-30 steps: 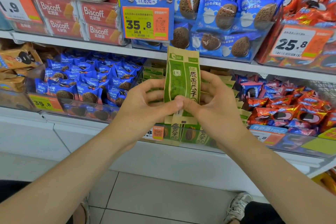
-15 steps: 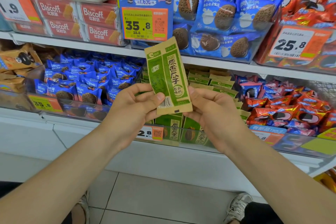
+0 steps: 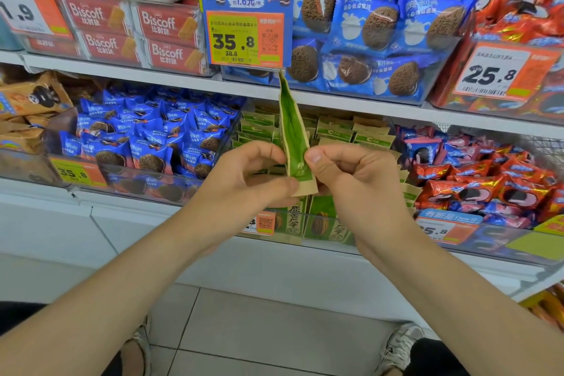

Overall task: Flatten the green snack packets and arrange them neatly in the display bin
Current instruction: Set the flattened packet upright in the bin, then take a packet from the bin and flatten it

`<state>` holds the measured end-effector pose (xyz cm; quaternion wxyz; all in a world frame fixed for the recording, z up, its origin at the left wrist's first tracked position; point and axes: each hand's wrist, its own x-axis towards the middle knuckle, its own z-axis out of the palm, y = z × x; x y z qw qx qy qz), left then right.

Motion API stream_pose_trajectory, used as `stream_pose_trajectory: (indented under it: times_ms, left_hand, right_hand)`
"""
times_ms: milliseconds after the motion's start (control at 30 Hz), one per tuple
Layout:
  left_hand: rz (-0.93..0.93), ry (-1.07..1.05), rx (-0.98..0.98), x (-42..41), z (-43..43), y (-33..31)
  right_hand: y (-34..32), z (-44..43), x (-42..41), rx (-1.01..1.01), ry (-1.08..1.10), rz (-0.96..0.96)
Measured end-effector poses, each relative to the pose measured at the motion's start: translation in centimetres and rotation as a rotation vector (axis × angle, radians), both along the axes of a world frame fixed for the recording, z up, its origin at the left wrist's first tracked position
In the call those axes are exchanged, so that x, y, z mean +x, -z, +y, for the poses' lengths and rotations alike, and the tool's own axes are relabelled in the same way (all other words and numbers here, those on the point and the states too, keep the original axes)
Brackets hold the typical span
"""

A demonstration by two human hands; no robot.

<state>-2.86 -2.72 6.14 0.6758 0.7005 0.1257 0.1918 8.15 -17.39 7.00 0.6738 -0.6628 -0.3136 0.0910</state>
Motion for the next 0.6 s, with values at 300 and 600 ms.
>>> stream_pose_trajectory:
  times_ms: [300, 600]
  left_hand:
    - [-0.080, -0.134, -0.061, 0.4, 0.5, 0.1]
    - [-0.137, -0.147, 0.337, 0.8, -1.2, 0.1]
  right_hand:
    - [-1.2, -0.6, 0.2, -0.194, -0.292, 0.051]
    - [-0.6, 0.1, 0.3, -0.257, -0.176, -0.123]
